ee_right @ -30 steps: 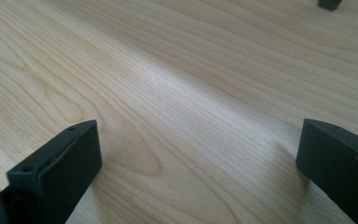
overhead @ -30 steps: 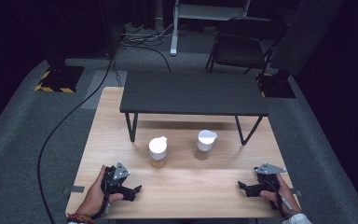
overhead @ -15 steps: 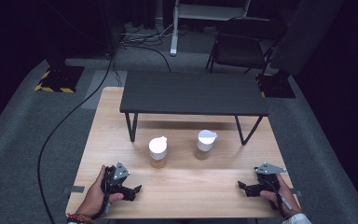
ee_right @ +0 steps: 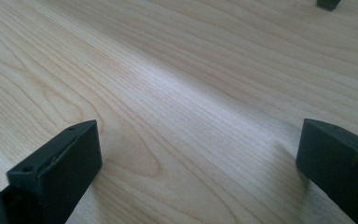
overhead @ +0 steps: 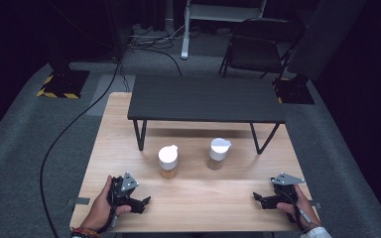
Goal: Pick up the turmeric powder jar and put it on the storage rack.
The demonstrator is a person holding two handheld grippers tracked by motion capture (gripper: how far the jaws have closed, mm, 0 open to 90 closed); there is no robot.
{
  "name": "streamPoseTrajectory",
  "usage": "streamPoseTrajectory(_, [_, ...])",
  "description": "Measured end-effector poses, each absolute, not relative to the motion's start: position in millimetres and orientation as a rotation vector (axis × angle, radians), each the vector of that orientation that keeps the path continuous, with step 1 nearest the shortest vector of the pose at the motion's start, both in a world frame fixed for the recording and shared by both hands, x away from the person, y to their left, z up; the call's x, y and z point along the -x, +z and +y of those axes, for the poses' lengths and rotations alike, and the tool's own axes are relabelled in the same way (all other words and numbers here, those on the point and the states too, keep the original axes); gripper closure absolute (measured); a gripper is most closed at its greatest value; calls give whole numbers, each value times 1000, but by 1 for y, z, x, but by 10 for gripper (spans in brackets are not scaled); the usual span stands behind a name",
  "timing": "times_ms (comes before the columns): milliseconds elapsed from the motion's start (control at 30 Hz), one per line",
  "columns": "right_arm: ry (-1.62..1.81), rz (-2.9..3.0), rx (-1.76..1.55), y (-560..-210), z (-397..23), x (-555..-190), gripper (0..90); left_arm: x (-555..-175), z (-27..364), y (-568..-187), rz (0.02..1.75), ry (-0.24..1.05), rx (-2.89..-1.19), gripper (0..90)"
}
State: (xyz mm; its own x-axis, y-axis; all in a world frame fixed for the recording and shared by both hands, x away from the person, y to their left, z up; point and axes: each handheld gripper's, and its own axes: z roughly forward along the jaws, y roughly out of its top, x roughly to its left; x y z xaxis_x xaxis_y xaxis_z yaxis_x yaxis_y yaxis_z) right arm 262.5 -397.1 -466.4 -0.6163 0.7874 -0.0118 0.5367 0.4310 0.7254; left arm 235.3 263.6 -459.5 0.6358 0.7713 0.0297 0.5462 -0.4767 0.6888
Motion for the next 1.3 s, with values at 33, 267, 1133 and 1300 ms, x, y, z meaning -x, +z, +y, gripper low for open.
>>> streamPoseTrajectory(33, [998,2340,-1133,-466,-397,-263,0,-233,262,-460,1018,464,-2203,9])
streamPoseTrajectory(267, [997,2340,-1132,-466,-397,-263,0,-228,260,-457,1002,492,-2184,16])
streamPoseTrajectory(1133, [998,2340,-1133,-466,-397,-263,0,-210,262,-446,952,583,-2102,13])
streamPoseTrajectory(1300, [998,2340,-1132,-466,-397,-263,0,-208,264,-445,952,590,-2086,13])
